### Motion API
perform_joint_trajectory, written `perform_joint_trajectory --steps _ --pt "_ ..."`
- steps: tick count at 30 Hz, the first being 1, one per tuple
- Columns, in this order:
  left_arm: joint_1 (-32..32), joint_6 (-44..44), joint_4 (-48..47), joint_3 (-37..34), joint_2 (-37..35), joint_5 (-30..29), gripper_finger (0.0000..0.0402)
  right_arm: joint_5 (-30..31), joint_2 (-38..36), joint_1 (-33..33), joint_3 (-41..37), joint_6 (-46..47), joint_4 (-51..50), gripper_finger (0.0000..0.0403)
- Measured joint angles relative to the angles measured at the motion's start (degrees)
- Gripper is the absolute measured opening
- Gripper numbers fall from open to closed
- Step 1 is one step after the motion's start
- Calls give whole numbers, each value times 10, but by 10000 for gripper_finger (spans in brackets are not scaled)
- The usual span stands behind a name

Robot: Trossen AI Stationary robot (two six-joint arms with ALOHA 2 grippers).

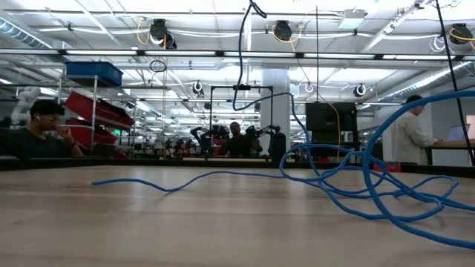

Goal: Coil cords
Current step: Uncoil the blue wire from the black spool

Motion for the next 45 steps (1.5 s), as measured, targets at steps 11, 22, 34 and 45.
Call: perform_joint_trajectory --steps 11,22,34,45 --pt "0 0 0 0 0 9 1 1 0 -19 0 -4 31 137" --pt "0 0 0 0 0 9 1 1 0 -12 0 -18 31 14" --pt "8 -1 -14 0 5 9 1 -66 0 24 0 -87 158 1" --pt "16 5 -44 0 14 21 1 -85 0 78 63 -154 191 1"
